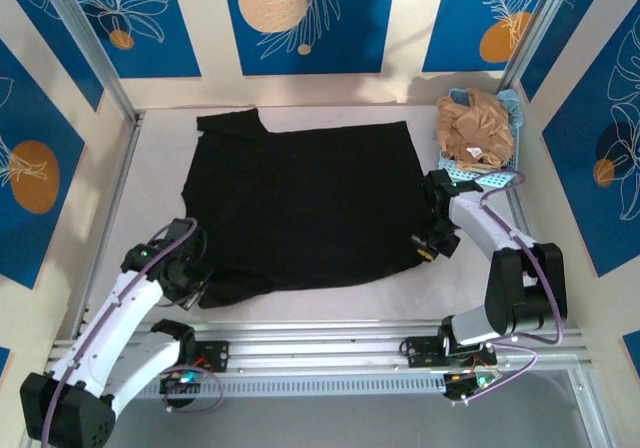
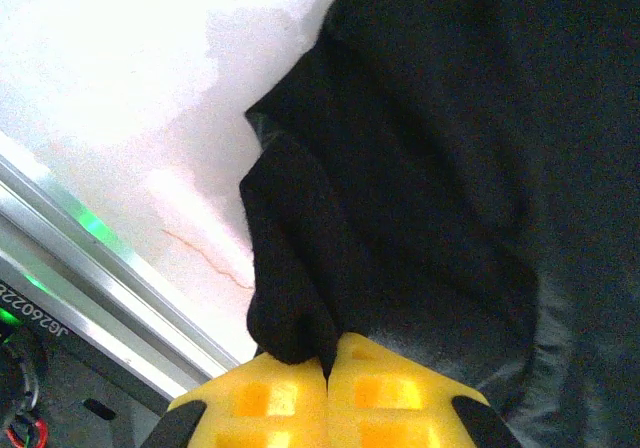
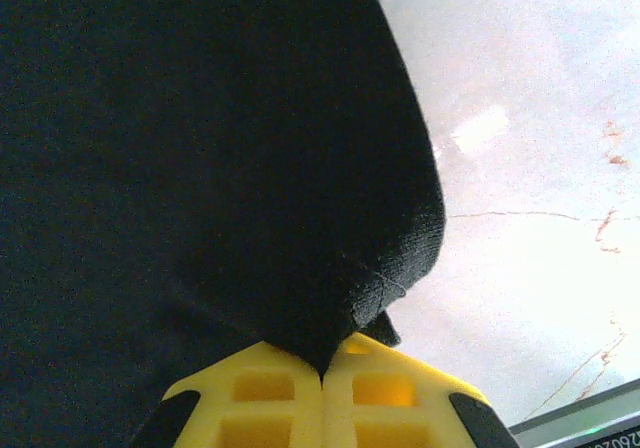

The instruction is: Fold and stack the t-shirts

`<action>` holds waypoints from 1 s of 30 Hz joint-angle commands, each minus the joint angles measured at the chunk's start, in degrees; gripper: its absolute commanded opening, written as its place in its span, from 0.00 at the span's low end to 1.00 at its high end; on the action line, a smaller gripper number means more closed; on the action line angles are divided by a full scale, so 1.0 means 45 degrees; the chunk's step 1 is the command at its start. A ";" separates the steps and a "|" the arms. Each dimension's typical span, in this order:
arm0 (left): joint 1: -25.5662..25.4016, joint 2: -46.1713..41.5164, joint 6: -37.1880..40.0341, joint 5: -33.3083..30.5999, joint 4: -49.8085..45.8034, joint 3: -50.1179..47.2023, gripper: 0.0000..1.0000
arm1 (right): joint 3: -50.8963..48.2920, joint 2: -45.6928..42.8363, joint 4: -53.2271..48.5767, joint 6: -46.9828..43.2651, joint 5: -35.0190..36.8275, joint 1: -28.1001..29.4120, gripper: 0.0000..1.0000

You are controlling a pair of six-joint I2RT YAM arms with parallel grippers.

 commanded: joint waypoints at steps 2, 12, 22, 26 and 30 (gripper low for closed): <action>-0.0122 -0.0110 -0.0964 0.0132 -0.1525 0.0814 0.00 | 0.0612 0.0095 -0.0422 -0.0377 0.0418 -0.0051 0.00; 0.0615 0.3085 0.1548 -0.1323 0.1222 0.1782 0.00 | 0.0892 0.0455 -0.0158 -0.0464 0.0159 -0.0111 0.00; 0.1871 0.5504 0.4481 -0.1742 0.4115 0.2118 0.00 | 0.0794 0.0685 -0.0052 -0.0439 -0.0178 0.0013 0.00; 0.1916 0.6605 0.5247 -0.1891 0.4424 0.3089 0.00 | 0.0717 0.0918 0.0025 -0.0429 -0.0230 0.0050 0.00; 0.1936 0.7811 0.6215 -0.2331 0.4387 0.3625 0.00 | 0.0802 0.1166 0.0145 -0.0449 -0.0319 0.0141 0.00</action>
